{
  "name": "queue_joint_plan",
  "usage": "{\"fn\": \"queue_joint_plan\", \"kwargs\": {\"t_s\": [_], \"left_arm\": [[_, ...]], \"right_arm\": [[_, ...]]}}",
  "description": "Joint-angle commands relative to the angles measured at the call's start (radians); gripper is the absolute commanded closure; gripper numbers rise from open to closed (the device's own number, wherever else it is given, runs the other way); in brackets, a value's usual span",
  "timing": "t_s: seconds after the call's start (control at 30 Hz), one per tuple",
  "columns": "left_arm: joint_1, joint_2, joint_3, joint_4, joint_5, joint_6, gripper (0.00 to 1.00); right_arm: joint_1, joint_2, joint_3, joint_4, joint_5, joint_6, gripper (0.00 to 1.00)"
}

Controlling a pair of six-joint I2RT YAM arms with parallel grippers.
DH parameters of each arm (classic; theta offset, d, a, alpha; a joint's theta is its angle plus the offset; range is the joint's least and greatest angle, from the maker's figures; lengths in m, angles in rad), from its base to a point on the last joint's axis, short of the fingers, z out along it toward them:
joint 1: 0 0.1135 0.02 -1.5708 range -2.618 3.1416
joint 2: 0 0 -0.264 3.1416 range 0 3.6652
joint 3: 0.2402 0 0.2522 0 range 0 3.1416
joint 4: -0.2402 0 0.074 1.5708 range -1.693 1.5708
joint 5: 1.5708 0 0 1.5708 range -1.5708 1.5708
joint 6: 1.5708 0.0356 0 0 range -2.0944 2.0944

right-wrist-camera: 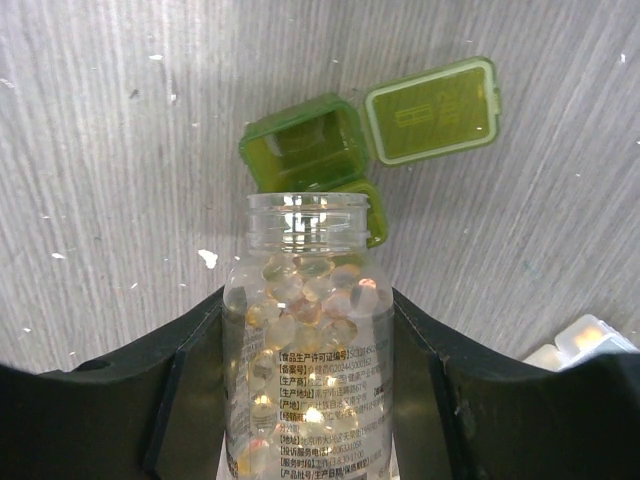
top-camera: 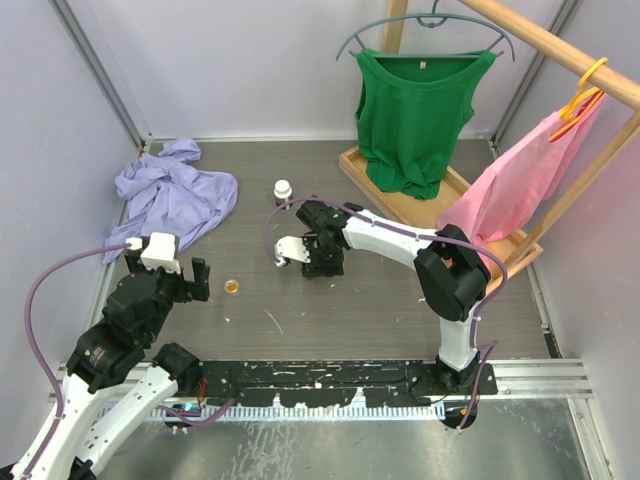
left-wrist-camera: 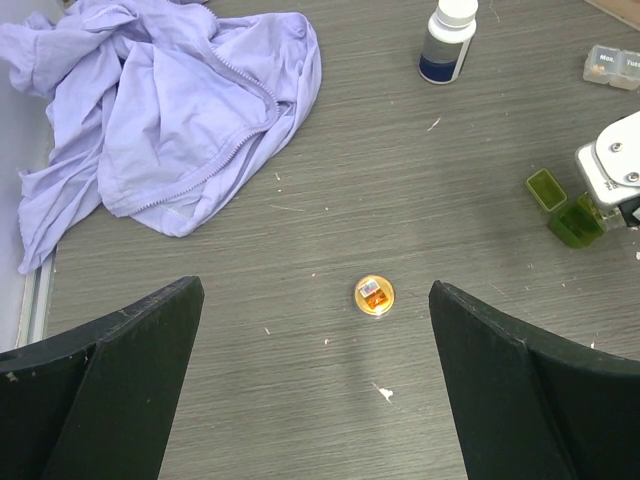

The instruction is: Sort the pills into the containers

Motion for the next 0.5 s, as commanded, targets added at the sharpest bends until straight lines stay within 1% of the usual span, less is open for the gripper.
{"fn": "queue_joint_plan", "kwargs": {"t_s": [0.0,0.03,0.07,0.1,0.13,0.17,0.2,0.23,0.27,0.3,0.33,0.37,0.4,0.43,0.47], "left_arm": [[0.004,-0.01,0.0,0.061,0.007,0.006,0.02],[0.004,-0.011,-0.002,0.06,0.007,0.007,0.02],[0.003,-0.011,-0.002,0.061,0.007,0.006,0.02],[0.004,-0.012,-0.003,0.064,0.006,0.007,0.02],[0.004,-0.011,-0.002,0.063,0.007,0.007,0.02],[0.004,-0.01,0.0,0.061,0.009,0.006,0.02],[0.004,-0.011,0.0,0.06,0.008,0.006,0.02],[0.003,-0.012,-0.002,0.06,0.008,0.007,0.02],[0.004,-0.013,-0.003,0.064,0.008,0.006,0.02],[0.004,-0.013,-0.002,0.064,0.008,0.007,0.02],[0.004,-0.012,-0.001,0.062,0.008,0.006,0.02],[0.004,-0.013,-0.001,0.061,0.007,0.006,0.02],[0.003,-0.013,-0.002,0.062,0.007,0.006,0.02],[0.004,-0.013,-0.003,0.063,0.008,0.007,0.02],[0.004,-0.011,-0.002,0.064,0.008,0.008,0.02]], "right_arm": [[-0.003,-0.028,0.018,0.039,0.041,0.037,0.99],[-0.009,-0.022,0.051,-0.026,-0.03,0.025,0.99],[0.003,-0.03,0.049,-0.033,-0.054,0.005,0.99],[0.017,-0.043,0.017,0.02,0.002,0.0,0.99],[0.016,-0.047,-0.01,0.085,0.076,0.029,0.99],[0.003,-0.03,0.004,0.059,0.084,0.039,0.99],[-0.009,-0.005,0.055,-0.017,0.023,0.033,0.99],[-0.005,-0.004,0.071,-0.048,-0.021,0.01,0.99],[0.011,-0.022,0.036,-0.002,0.009,0.002,0.99],[0.015,-0.044,-0.017,0.08,0.088,0.016,0.99],[-0.002,-0.041,0.002,0.077,0.067,0.032,0.99],[-0.011,-0.018,0.063,-0.007,-0.014,0.029,0.99],[0.0,-0.001,0.08,-0.077,-0.057,-0.001,0.99],[0.019,-0.01,0.045,-0.054,-0.005,-0.014,0.99],[0.026,-0.032,-0.008,0.044,0.076,0.006,0.99]]}}
